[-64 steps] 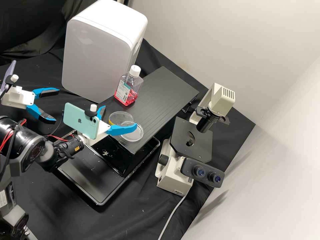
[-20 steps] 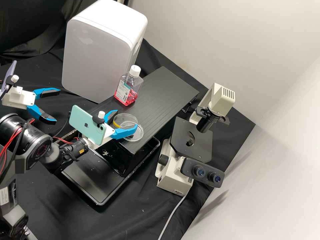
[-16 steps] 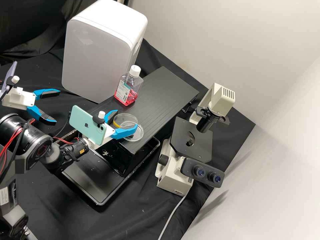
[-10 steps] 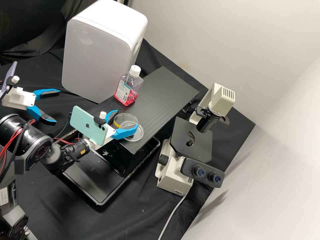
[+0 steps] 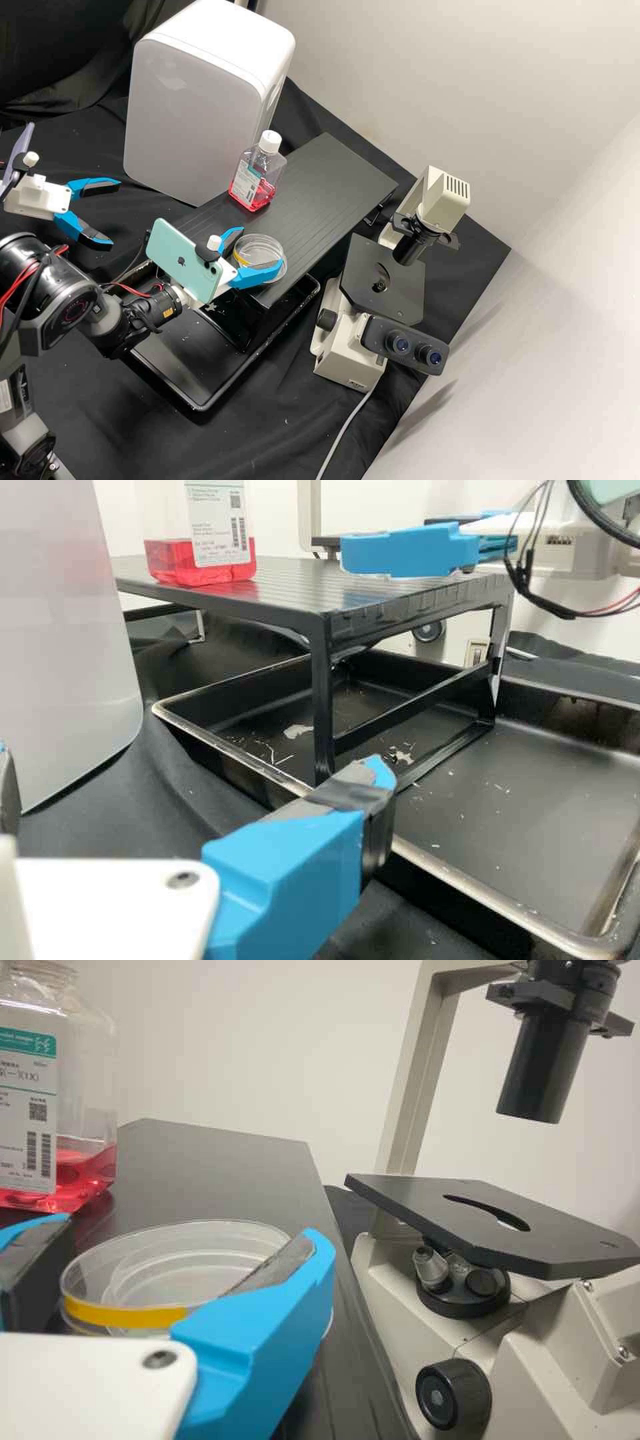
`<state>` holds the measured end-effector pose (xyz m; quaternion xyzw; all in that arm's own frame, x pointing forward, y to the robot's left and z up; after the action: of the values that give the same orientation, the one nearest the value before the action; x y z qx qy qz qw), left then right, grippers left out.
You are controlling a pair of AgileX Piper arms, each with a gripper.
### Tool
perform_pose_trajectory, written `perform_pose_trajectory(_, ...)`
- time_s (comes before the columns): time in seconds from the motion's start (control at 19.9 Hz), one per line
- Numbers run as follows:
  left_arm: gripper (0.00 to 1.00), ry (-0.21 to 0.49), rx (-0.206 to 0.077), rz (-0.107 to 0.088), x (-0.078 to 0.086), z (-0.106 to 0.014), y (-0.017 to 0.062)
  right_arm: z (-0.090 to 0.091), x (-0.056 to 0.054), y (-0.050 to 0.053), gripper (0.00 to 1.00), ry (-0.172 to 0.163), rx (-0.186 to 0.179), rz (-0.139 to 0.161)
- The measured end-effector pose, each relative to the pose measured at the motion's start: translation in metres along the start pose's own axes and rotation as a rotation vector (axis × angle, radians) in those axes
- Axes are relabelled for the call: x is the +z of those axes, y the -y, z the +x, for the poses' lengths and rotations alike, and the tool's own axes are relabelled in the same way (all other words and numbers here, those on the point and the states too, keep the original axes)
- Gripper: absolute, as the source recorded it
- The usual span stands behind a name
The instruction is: Place the lid on the petri dish
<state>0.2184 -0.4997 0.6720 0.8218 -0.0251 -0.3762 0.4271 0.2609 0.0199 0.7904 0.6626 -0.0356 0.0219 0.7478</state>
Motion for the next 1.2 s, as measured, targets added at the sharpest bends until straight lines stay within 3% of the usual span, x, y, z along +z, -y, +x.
perform_pose_trajectory(0.45,1.00,-0.003,0.001,-0.001,0.000,0.000,-0.0001,-0.007,0.002,-0.004,0.00,-0.003,0.000,0.002)
perform_pose_trajectory(0.6,1.00,-0.003,0.001,-0.001,0.000,0.000,-0.0001,-0.007,0.002,-0.006,0.00,-0.004,0.007,0.024)
perform_pose_trajectory(0.9,1.00,-0.004,0.001,-0.002,0.000,0.000,-0.0001,-0.007,0.004,-0.010,0.00,0.003,0.024,0.038)
perform_pose_trajectory(1.0,1.00,-0.014,0.004,-0.004,-0.001,0.000,-0.0004,-0.008,0.005,-0.014,0.00,0.017,0.030,0.056)
perform_pose_trajectory(1.2,1.00,-0.022,0.007,-0.008,-0.002,0.000,-0.0006,-0.009,0.004,-0.017,0.00,0.019,0.042,0.061)
